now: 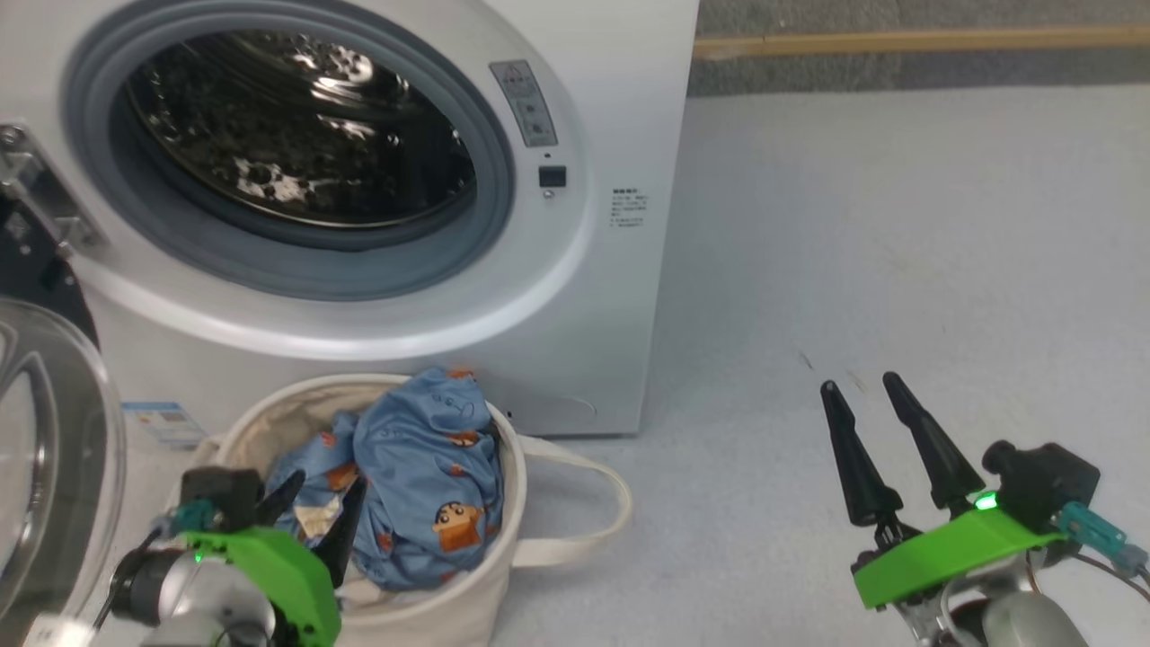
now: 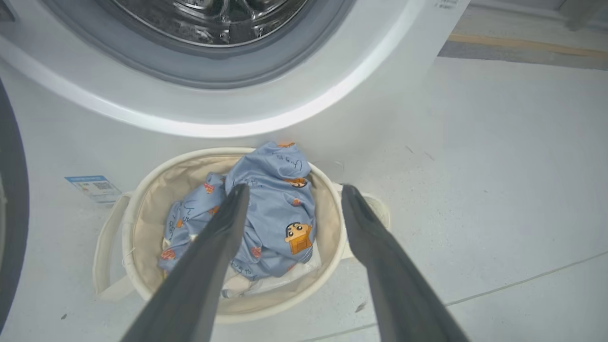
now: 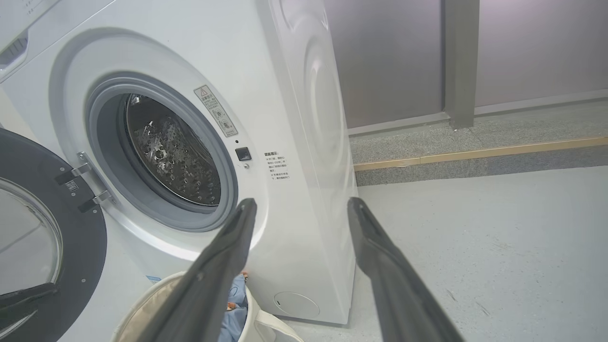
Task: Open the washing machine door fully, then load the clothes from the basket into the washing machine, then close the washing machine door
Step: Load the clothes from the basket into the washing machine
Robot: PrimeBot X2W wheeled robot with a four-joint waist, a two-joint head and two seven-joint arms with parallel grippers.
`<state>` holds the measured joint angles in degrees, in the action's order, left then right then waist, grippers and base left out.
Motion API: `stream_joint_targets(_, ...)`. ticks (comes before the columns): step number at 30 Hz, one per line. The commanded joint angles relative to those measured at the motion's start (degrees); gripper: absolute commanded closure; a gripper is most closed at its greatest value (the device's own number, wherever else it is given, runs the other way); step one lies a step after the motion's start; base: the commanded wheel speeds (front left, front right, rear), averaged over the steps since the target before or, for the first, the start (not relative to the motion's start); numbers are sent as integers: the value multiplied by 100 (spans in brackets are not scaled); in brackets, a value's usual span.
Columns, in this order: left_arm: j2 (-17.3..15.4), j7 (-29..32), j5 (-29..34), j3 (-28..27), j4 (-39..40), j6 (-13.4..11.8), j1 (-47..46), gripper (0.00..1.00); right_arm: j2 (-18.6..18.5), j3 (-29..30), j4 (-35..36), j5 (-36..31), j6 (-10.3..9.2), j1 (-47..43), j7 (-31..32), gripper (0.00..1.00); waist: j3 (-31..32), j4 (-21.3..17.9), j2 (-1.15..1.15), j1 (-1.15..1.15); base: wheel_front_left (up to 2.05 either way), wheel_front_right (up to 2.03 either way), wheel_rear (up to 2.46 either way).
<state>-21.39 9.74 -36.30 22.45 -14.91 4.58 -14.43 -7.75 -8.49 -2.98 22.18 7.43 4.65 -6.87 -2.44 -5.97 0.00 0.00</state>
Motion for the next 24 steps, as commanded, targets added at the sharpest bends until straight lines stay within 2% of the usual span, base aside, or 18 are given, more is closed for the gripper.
stream_joint_targets(1, -105, 69, 38, -161, -24, 30, -435, 0, 16, -101, 233, -44, 6, 310, 8, 0, -129, -81, 0, 0, 0, 0, 0)
stream_joint_targets(7, 41, 77, -29, 5, -1145, 187, -1206, 0, 102, -71, 377, -161, 6, 480, -27, 0, -673, -317, 0, 0, 0, 0, 0)
stream_joint_targets(15, 4, -275, -273, 402, -2513, 286, -2061, 0, 298, -35, 598, -323, 6, 716, -184, 0, -1574, -713, 0, 0, 0, 0, 0)
stream_joint_targets(24, -345, -591, -1075, 1236, -3335, 290, -2840, 0, 459, 15, 827, -450, 6, 910, -416, 0, -2699, -1044, 0, 0, 0, 0, 0)
